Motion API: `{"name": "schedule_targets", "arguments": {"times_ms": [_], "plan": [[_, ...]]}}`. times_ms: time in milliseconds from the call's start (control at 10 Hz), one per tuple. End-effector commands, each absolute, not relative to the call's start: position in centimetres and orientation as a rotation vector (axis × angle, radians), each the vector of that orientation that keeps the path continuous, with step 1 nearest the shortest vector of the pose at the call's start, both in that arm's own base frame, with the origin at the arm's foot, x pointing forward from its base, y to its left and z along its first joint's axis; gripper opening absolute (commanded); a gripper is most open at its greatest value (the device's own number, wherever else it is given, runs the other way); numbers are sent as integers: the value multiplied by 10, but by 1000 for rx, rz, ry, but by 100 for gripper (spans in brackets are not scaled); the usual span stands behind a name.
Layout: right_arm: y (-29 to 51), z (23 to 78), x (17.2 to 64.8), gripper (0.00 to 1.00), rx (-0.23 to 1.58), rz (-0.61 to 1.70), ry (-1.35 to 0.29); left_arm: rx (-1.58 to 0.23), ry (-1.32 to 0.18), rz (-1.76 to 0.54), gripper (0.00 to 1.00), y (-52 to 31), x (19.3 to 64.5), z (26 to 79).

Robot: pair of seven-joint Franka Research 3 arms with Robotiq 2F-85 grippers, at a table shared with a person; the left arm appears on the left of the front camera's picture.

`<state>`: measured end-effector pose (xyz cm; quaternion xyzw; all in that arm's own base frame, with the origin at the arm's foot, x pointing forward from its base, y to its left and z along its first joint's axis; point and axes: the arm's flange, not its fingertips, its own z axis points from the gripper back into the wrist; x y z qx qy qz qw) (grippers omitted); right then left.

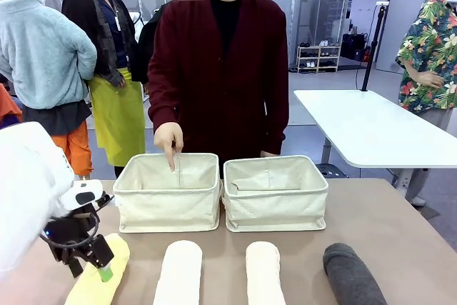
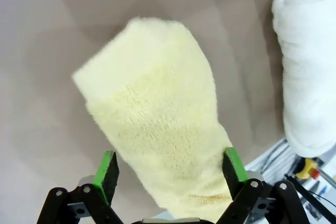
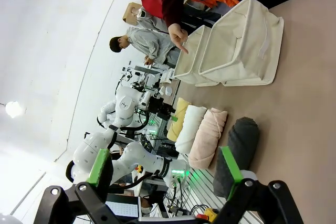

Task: Divide the towels into two baskets.
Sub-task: Pick up one hotel-folded towel and place it in the Fabric basket indicated by the person.

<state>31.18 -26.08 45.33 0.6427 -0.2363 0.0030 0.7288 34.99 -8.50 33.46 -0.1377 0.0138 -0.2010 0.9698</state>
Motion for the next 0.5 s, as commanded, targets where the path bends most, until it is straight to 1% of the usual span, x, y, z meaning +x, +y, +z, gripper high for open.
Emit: {"name": "schedule_targets", "arguments": {"times_ms": [0,400], "plan": [[-260,456,310,100,1422,15,-535,-234,-16,-407,100,-79,355,344],[-260,456,310,100,1422,15,-535,-234,-16,-407,100,-79,355,344]]}}
